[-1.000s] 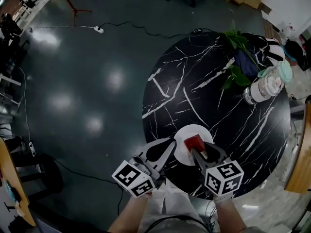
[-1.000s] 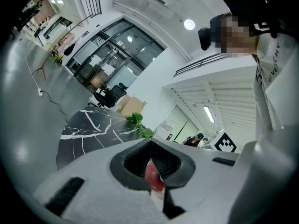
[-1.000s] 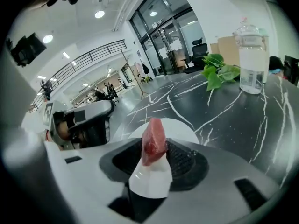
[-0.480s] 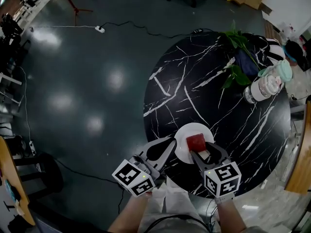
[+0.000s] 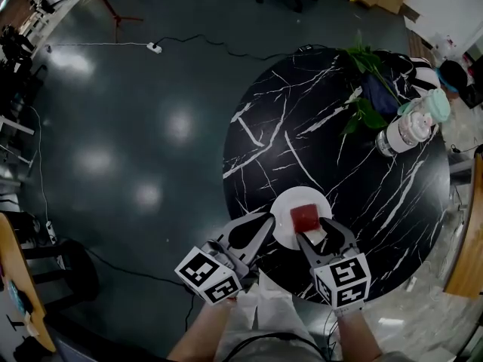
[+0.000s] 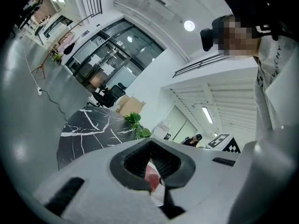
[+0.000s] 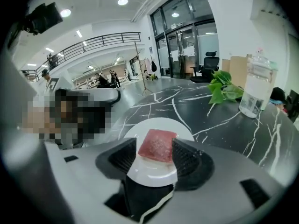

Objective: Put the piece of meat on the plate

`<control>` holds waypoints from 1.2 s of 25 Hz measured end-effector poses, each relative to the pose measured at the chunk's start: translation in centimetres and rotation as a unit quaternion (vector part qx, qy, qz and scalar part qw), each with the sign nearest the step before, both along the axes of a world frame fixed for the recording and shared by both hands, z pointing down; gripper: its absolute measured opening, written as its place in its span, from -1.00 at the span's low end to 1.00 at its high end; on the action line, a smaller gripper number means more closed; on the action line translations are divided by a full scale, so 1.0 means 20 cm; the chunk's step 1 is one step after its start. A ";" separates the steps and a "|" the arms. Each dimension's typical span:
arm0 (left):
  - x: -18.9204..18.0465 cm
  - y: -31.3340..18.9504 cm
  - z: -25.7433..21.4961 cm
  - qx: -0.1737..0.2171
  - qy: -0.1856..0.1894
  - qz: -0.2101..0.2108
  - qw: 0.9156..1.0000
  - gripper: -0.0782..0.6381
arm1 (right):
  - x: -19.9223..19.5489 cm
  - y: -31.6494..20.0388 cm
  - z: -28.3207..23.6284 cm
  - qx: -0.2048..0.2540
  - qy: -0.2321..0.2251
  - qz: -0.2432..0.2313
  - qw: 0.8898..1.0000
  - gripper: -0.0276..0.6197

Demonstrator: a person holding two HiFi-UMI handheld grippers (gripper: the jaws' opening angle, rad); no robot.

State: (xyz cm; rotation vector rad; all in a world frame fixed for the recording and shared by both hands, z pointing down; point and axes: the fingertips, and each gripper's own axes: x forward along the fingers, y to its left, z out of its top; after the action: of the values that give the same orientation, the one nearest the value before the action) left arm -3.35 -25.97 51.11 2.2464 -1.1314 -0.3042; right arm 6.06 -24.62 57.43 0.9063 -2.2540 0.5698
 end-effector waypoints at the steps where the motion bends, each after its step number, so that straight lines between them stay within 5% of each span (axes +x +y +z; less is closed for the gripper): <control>1: 0.00 0.01 0.00 0.000 0.000 0.001 1.000 -0.76 | 0.00 0.00 -0.01 0.002 -0.003 0.000 1.000 -0.26; 17: 0.07 0.05 -0.12 0.017 0.002 0.017 1.000 -0.76 | -0.01 0.08 -0.18 0.016 -0.055 0.024 0.998 -0.27; 21: 0.08 0.06 -0.17 0.022 0.003 0.023 0.999 -0.76 | -0.02 0.11 -0.24 0.014 -0.076 0.040 0.996 -0.62; 30: 0.10 0.10 -0.28 0.035 0.005 0.040 0.999 -0.76 | -0.05 0.18 -0.38 0.028 -0.084 0.040 0.995 -0.82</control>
State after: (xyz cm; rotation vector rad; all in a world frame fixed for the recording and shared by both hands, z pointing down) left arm -1.43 -24.00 45.52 2.3417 -1.0376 -0.3252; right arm 5.01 -20.99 49.77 1.0144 -2.4031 0.6428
